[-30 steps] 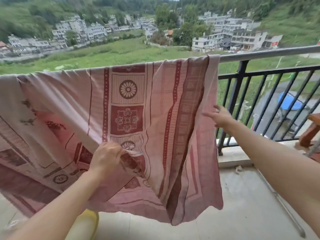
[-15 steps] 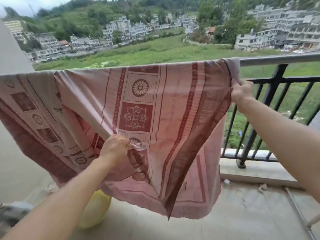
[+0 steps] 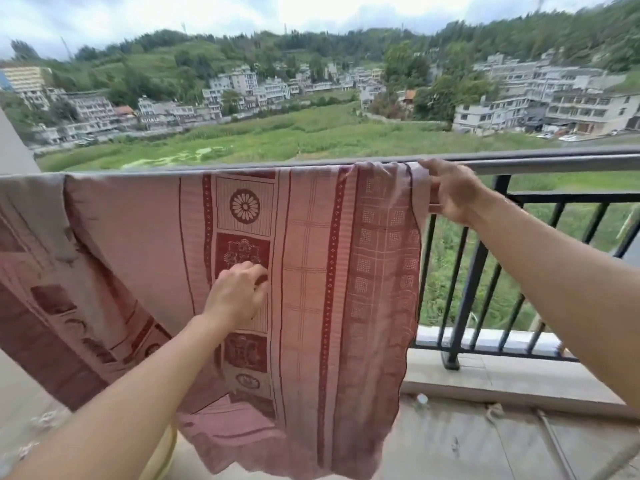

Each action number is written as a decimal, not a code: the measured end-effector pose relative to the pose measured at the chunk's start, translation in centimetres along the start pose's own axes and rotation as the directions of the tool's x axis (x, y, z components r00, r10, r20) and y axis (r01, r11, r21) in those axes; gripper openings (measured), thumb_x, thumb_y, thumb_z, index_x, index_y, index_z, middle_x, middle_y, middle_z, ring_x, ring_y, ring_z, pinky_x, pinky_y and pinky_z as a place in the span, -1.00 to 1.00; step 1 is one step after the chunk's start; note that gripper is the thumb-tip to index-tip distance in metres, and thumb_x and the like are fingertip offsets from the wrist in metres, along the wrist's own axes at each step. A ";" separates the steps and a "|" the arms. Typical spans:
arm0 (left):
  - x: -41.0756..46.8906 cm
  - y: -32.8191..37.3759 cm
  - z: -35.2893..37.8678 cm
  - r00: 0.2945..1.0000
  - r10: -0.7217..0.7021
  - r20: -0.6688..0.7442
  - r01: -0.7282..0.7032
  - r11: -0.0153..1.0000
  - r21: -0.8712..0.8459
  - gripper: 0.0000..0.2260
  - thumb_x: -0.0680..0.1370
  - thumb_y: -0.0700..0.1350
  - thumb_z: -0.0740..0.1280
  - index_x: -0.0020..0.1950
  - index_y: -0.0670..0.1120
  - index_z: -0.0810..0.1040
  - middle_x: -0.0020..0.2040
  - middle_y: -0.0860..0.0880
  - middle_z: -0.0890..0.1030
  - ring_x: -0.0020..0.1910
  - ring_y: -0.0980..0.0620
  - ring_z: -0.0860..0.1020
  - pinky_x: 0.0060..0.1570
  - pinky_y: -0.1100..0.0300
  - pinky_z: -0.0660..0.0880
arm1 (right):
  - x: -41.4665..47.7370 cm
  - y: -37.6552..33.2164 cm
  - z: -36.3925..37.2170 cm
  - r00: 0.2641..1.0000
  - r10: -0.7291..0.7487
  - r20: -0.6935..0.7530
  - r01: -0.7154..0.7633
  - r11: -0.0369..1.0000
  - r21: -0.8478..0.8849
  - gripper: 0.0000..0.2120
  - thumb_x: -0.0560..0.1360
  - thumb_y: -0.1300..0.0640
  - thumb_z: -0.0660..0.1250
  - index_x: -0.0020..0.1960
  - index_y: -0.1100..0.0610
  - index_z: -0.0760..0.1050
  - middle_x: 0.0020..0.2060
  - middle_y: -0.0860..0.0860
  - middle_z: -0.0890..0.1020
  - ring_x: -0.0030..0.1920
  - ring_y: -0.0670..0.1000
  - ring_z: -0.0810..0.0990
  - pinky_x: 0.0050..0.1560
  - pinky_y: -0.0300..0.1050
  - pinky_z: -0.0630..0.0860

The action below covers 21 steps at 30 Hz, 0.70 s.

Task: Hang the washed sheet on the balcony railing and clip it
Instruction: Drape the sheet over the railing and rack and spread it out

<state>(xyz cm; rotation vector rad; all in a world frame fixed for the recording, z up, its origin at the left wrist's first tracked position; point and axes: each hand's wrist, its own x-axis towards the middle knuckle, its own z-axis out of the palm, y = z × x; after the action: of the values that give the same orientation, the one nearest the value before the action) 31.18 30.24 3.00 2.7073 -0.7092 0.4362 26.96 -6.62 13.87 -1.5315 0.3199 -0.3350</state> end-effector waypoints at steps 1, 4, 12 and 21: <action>1.3 1.0 -0.6 0.999 0.015 -0.044 -0.016 1.000 -0.024 -0.77 0.58 -0.10 0.26 0.20 -0.11 0.56 0.09 -0.04 0.59 0.07 -0.06 0.53 0.14 0.03 0.43 | 0.1 -0.6 0.7 1.000 0.002 0.007 -0.002 1.000 -0.029 -0.61 0.48 -0.13 0.33 0.12 0.16 0.62 -0.06 0.06 0.69 -0.13 0.04 0.63 -0.09 -0.09 0.51; 5.1 3.2 -2.7 0.979 0.075 -0.190 -0.085 0.995 -0.044 -0.81 0.56 -0.13 0.29 0.13 -0.13 0.59 0.05 -0.07 0.60 0.05 -0.08 0.54 0.12 0.00 0.45 | 1.6 -0.9 1.9 0.974 -0.122 -0.190 0.098 0.986 -0.132 -0.83 0.49 0.05 0.42 -0.16 0.15 0.62 -0.27 0.02 0.63 -0.29 -0.02 0.57 -0.36 -0.25 0.46; 13.5 7.5 -5.6 0.901 0.186 -0.393 -0.170 0.983 0.076 -0.59 0.58 0.01 0.27 0.37 -0.15 0.42 0.32 -0.17 0.41 0.31 -0.16 0.36 0.31 -0.11 0.30 | 0.5 -5.4 -4.1 0.709 -0.474 -0.522 0.391 0.881 -0.268 -0.68 0.54 0.07 0.31 -0.37 0.11 0.42 -0.43 0.01 0.43 -0.34 0.03 0.41 -0.36 -0.05 0.37; 16.3 11.6 -1.0 0.805 0.382 -0.453 -0.459 0.886 -0.070 -0.82 0.55 -0.05 0.33 -0.06 -0.12 0.67 0.09 -0.08 0.61 0.07 -0.12 0.55 0.00 -0.03 0.46 | -4.6 4.1 -13.2 0.661 -0.358 -0.660 -0.037 0.862 -0.506 -0.63 0.59 0.05 0.23 -0.30 0.27 0.43 -0.44 0.08 0.35 -0.31 0.02 0.34 -0.33 -0.09 0.14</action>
<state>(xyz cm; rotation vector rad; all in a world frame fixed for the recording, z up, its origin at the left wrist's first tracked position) 38.60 14.12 12.29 2.1560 -1.1541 0.9886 17.41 -16.77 9.54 -1.8643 0.9741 -1.1181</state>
